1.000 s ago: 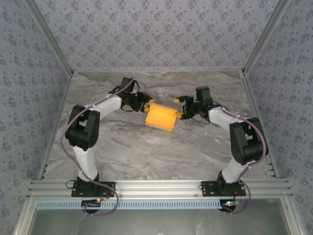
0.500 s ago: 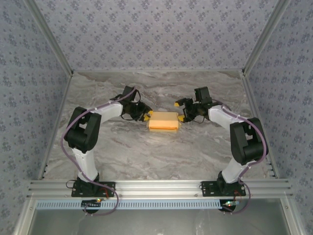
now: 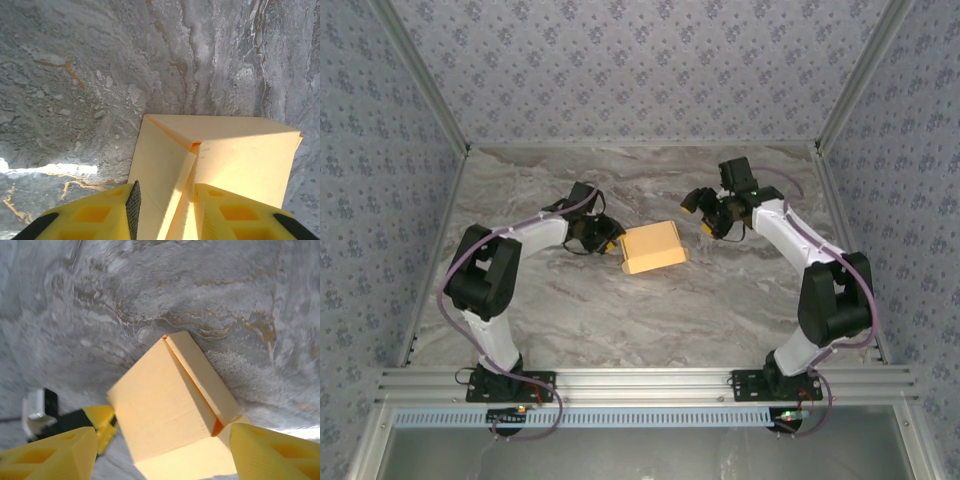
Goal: Fold the paper box
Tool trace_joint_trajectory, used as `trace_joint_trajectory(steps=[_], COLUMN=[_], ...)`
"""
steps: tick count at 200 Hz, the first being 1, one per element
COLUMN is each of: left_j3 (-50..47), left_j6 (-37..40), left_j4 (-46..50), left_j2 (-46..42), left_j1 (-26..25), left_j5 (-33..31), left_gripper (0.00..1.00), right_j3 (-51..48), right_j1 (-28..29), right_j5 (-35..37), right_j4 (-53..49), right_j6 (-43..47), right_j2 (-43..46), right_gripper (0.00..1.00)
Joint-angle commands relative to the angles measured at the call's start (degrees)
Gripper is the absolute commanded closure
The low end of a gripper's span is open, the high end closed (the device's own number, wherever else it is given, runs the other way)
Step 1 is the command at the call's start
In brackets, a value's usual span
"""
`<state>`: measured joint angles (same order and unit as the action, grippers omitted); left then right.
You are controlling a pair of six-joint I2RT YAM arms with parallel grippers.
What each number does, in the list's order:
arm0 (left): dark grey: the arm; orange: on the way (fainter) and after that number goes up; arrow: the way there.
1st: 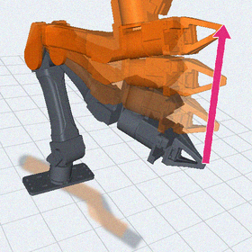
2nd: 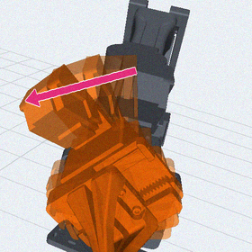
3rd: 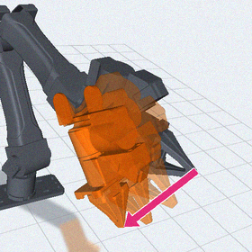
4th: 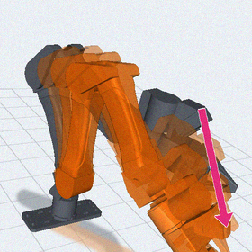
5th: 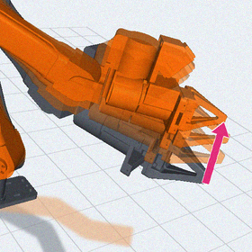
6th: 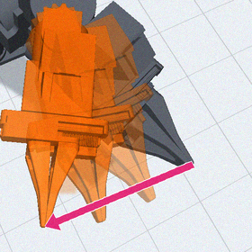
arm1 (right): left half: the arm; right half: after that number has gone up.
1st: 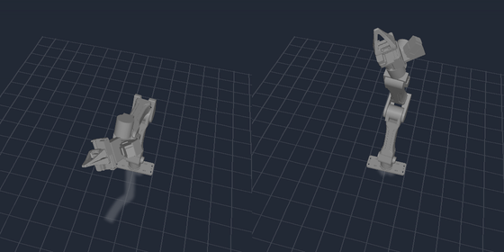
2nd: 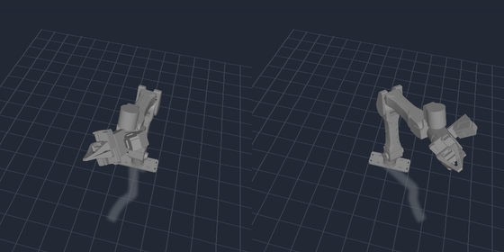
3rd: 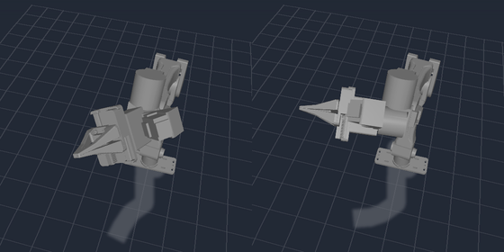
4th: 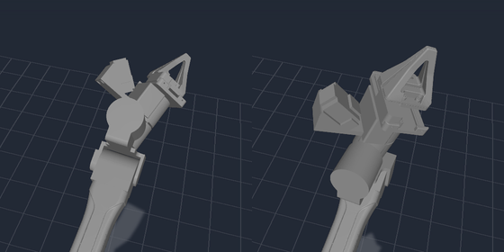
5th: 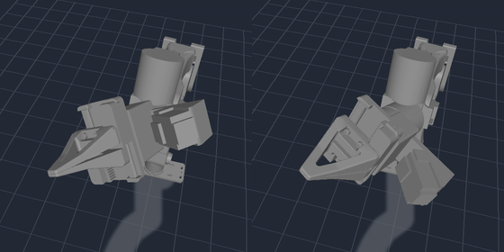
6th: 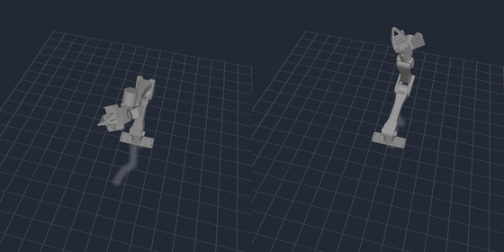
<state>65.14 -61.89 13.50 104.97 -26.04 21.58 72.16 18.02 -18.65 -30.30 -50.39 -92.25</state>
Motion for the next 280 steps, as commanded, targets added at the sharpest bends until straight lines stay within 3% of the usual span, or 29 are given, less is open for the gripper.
trace_joint_trajectory(steps=[1, 27, 54, 78, 99, 115, 151, 210, 236, 258, 280], left_j3=[-0.82, -0.98, -1.95, -4.16, -3.86, -3.62, -5.02, -7.60, -9.31, -11.29, -12.28], left_j6=[4.45, 7.52, 11.97, 15.87, 21.88, 25.17, 25.42, 25.44, 26.05, 25.87, 26.11], left_j4=[0.91, -0.05, -1.37, -3.35, 0.13, 2.40, 0.99, -1.10, -2.51, -5.47, -6.71], left_j2=[-3.37, -5.23, -6.54, -8.32, -8.11, -6.67, -4.52, -3.97, -4.40, -4.35, -4.16], left_j1=[-0.19, -0.24, -0.24, -1.01, -3.52, -5.26, -7.12, -8.16, -7.87, -6.73, -5.62], left_j5=[-2.85, -4.27, -2.32, -0.90, -6.04, -9.25, -10.89, -14.63, -15.07, -12.41, -10.38], left_gripper=[0.64, 0.62, 0.58, 0.51, 0.48, 0.48, 0.51, 0.53, 0.58, 0.69, 0.70], right_j3=[3.34, 2.47, 3.62, 4.17, 3.73, 2.82, 1.34, 0.84, -0.60, -6.08, -12.37], right_j1=[2.83, 3.69, 3.48, 3.92, 4.75, 5.00, 5.24, 5.30, 5.19, 2.93, -0.81], right_j5=[4.28, 3.30, 0.62, -0.09, 1.00, 1.19, -0.42, -0.25, -1.16, -6.38, -13.60], right_j4=[-8.08, -5.39, -5.35, -5.74, -5.86, -4.86, -2.59, -1.80, 0.15, 6.21, 13.66], right_j6=[17.56, 24.19, 30.50, 32.00, 32.24, 31.93, 31.48, 31.43, 31.28, 29.21, 27.54], right_j2=[-3.14, -7.16, -11.90, -14.88, -16.12, -16.32, -15.86, -15.92, -13.51, -9.39, -4.96], right_gripper=[0.27, 0.29, 0.45, 0.46, 0.46, 0.53, 0.61, 0.63, 0.56, 0.50, 0.44])
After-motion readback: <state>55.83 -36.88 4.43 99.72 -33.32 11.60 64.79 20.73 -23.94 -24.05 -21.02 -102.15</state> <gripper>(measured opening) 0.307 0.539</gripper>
